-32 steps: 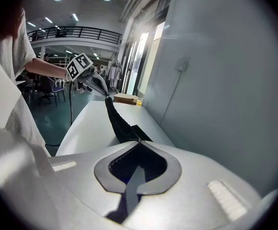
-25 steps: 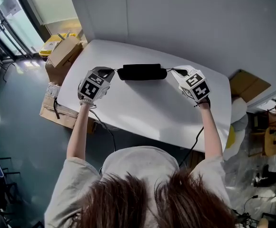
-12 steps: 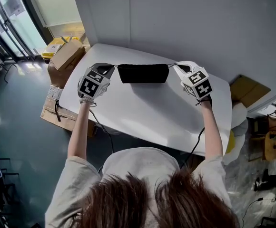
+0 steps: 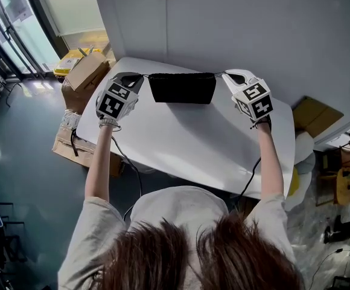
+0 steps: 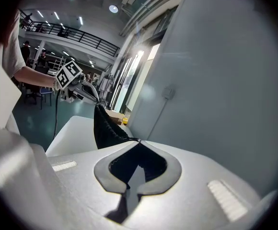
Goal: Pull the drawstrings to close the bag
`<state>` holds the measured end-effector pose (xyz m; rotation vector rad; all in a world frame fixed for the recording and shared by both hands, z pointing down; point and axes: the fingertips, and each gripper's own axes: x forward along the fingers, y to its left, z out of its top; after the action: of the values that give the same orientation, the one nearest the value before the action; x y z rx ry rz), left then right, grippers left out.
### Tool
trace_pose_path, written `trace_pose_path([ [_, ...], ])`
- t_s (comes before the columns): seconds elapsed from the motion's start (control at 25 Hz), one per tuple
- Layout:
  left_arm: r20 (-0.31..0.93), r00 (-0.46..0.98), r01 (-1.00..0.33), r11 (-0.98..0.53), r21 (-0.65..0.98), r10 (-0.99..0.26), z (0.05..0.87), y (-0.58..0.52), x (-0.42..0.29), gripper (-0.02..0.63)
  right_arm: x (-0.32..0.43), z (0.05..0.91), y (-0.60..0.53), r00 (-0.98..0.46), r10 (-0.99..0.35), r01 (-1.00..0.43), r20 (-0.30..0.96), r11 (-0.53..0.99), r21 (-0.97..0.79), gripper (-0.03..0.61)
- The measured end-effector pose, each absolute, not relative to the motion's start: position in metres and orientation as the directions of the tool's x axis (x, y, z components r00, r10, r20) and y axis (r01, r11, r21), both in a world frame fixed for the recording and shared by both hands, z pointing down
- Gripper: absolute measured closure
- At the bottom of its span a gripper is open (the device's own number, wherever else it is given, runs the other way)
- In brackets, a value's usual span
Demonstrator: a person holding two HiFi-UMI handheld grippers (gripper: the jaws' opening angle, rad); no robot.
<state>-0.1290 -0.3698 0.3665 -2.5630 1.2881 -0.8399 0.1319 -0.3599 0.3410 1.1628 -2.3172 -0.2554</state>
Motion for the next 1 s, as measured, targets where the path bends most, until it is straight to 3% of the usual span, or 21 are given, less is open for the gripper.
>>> trace_pose_path([
  [1.0, 0.280, 0.454, -0.717, -0.534, -0.449, -0.846, 0.298, -0.375, -0.134, 0.612, 0.133, 0.276, -0.365, -0.486, -0.839, -0.725, 0.245, 0.543, 0.423, 0.566],
])
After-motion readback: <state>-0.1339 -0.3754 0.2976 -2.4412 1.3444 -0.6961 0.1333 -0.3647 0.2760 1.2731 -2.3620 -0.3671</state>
